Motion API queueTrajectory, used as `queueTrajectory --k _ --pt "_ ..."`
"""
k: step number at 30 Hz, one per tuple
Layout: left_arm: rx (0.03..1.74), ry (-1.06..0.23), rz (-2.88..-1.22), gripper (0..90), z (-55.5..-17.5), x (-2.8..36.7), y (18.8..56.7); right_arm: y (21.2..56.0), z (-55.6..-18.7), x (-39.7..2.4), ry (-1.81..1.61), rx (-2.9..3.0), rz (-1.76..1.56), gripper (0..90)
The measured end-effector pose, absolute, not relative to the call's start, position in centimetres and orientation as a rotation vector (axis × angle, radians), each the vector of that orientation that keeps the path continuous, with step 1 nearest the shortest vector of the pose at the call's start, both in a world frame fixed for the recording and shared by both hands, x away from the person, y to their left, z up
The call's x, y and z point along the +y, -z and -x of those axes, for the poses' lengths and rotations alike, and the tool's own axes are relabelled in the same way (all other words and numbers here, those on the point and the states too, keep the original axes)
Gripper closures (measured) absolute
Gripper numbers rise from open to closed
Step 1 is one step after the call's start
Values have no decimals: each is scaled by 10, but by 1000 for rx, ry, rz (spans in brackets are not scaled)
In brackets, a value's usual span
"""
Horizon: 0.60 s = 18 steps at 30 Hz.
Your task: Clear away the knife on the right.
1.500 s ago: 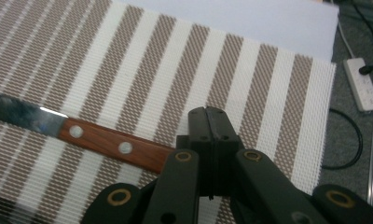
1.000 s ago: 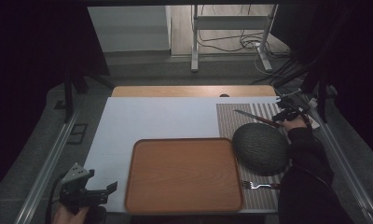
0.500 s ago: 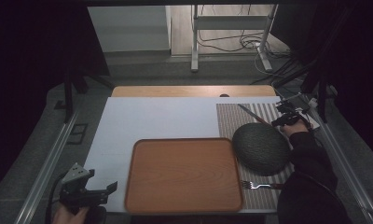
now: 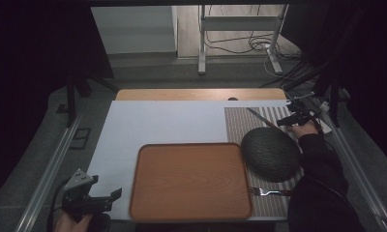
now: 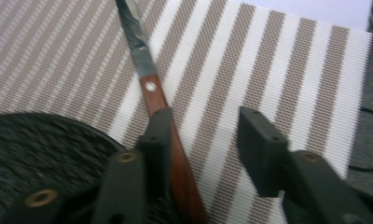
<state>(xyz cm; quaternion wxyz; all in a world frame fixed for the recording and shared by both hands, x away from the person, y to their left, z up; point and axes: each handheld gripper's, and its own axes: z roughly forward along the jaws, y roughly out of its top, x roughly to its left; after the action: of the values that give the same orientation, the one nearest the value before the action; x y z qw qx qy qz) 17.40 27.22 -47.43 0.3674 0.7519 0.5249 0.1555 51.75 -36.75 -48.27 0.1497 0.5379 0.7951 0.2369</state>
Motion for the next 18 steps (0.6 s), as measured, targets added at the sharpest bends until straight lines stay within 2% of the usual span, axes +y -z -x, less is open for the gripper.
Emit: queueTrajectory --k 1,2,3,4,5,9,14,15,16,18 --pt "1348 -400 -1932 26 -174 272 474 482 -519 -365 -709 2278 -1562 482" --pt "1348 -400 -1932 26 -174 272 474 482 -519 -365 -709 2278 -1562 482" --pt "1347 -401 -1933 26 -174 272 474 480 -520 -362 -712 2263 -1565 406" --pt "1347 -401 -1933 26 -174 272 474 480 -520 -361 -720 2258 -1562 366" --pt "1347 -401 -1933 26 -174 272 474 480 -520 -361 -720 2258 -1562 366" --pt "1347 -401 -1933 26 -174 272 474 478 -523 -353 -722 2242 -1530 200" --pt "1347 -402 -1935 26 -174 272 474 479 -525 -343 -718 2262 -1512 111" --pt "1346 -403 -1936 26 -174 272 474 480 -526 -338 -702 2277 -1505 70" --pt "1346 -403 -1936 26 -174 272 474 480 -526 -338 -702 2277 -1505 70" --pt "1346 -402 -1936 26 -174 272 474 481 -528 -333 -681 2293 -1491 2"
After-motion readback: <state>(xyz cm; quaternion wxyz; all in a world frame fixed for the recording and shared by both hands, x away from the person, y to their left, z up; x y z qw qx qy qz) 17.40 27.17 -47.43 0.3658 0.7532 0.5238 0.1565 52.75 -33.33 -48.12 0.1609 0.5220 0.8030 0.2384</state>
